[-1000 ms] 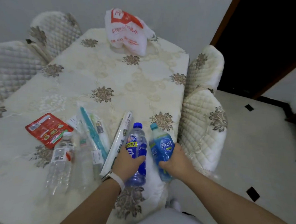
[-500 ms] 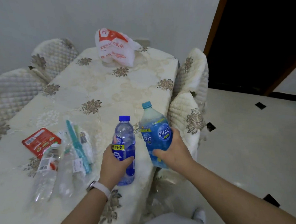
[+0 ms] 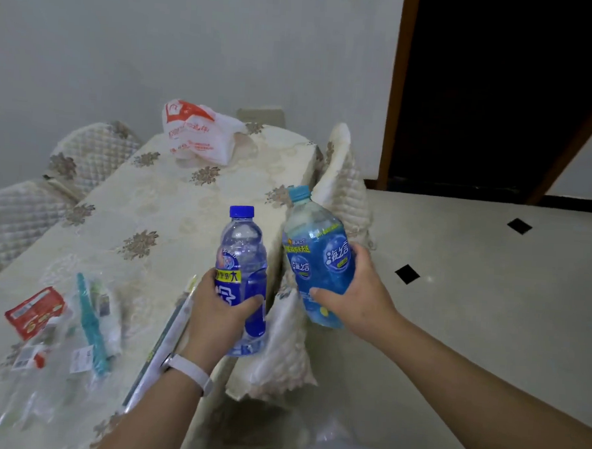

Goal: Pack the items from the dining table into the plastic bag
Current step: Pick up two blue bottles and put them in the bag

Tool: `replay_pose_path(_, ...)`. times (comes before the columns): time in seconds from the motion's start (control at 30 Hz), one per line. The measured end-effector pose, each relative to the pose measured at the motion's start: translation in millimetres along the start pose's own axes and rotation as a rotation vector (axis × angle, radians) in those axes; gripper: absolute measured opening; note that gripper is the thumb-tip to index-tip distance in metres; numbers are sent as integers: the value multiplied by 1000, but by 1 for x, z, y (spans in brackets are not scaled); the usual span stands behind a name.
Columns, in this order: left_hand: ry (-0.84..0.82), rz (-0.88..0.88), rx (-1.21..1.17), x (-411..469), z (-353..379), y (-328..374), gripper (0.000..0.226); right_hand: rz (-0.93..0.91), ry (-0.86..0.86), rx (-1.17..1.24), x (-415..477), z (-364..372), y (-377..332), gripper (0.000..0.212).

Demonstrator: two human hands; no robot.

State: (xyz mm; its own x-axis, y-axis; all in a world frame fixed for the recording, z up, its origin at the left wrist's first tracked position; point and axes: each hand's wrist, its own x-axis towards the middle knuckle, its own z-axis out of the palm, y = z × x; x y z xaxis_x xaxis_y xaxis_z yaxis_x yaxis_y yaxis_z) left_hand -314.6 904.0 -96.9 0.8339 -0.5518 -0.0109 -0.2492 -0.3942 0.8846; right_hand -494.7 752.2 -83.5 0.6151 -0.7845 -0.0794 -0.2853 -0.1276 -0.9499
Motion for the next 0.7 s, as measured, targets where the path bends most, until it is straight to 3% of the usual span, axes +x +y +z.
replay_pose_path(0.17,-107,109,53,6,45,44,67,48,106,13,-1,-63,20,76)
replay_pose_path(0.33,-174,172,22,16,95,87,57,79,228,29,5,-110,34,77)
replay_pose_path(0.7,-320,119,-72,87,233,120,61,207,340,16,85,-191,79,79)
